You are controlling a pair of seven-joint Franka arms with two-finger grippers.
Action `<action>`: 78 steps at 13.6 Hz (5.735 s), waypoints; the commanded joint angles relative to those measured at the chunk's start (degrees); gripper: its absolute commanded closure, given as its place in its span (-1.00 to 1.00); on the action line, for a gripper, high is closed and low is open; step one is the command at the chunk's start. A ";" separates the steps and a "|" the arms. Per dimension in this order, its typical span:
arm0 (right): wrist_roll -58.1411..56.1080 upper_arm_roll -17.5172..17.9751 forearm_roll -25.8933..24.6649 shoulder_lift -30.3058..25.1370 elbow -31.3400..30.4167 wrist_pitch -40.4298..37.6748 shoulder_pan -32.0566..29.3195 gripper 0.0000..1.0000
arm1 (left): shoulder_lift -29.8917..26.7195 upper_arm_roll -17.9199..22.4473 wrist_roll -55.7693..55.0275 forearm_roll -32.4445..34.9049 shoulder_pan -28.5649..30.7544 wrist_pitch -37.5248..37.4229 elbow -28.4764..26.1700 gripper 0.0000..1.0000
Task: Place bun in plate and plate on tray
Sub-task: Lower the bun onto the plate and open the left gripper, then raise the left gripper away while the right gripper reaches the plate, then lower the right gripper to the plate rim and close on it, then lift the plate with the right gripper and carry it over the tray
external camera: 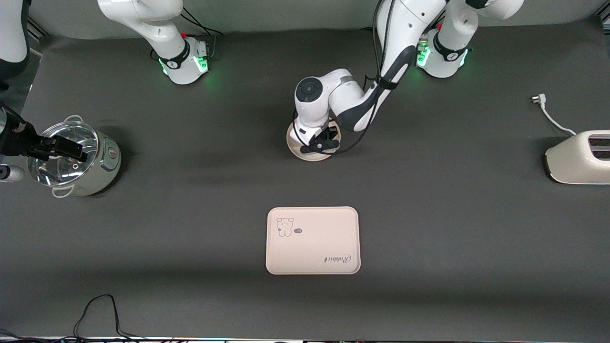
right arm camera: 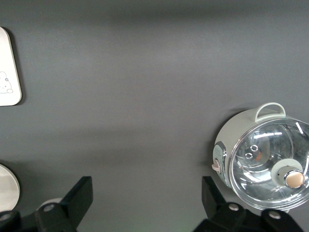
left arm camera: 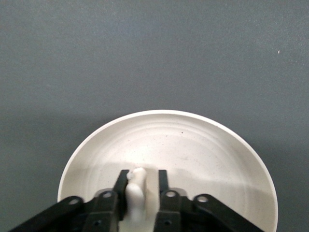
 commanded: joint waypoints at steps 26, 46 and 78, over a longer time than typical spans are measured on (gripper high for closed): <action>43.76 0.78 3.77 2.10 -1.87 8.36 42.65 -1.00 | -28.16 1.33 67.96 -11.66 46.29 -41.00 16.83 -1.00; 31.22 3.94 16.42 13.00 -44.22 78.40 49.80 -1.00 | -27.37 2.12 69.38 -10.96 50.70 -43.37 17.62 -1.00; 28.58 8.69 25.92 14.42 -44.50 71.06 46.29 1.00 | -26.40 2.04 68.76 -11.58 50.35 -42.49 17.88 -1.00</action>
